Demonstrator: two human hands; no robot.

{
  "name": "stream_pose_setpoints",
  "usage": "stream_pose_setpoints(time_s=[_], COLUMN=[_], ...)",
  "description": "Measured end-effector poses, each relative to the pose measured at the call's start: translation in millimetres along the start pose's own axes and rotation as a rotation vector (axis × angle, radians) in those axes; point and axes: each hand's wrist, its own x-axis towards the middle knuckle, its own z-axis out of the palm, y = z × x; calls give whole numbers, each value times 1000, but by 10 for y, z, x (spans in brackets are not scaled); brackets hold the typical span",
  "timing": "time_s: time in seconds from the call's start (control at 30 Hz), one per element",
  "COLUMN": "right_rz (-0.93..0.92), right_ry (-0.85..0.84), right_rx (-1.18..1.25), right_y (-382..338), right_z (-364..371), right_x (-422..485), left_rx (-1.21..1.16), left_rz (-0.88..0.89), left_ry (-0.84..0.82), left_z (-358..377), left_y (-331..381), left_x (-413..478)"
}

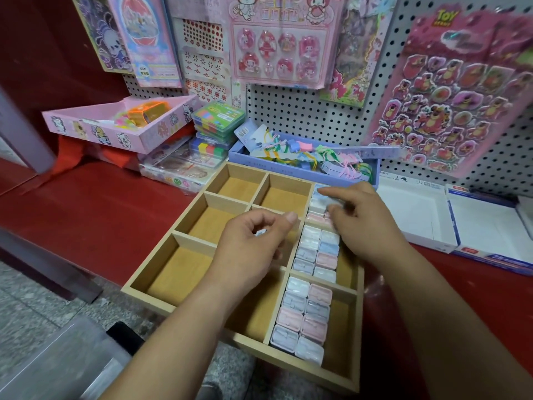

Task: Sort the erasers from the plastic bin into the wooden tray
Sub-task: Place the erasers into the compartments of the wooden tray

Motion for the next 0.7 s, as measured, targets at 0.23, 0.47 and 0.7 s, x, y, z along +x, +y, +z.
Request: stream_pose_setpoints(time_s=[0.23,0.47,0.7], right_rz=[102,62,73], right_ry=[205,219,238], right_rx=[2,-10,-132], right_y=[115,171,229], right_z=[-35,63,86], right_x=[56,71,113], left_rx=[58,133,135], left_rz=[-7,-42,-4], left_ry=[-69,-122,-93], left_z=[-66,-110,-110], left_y=[-8,-56,-67], left_x=[11,62,52])
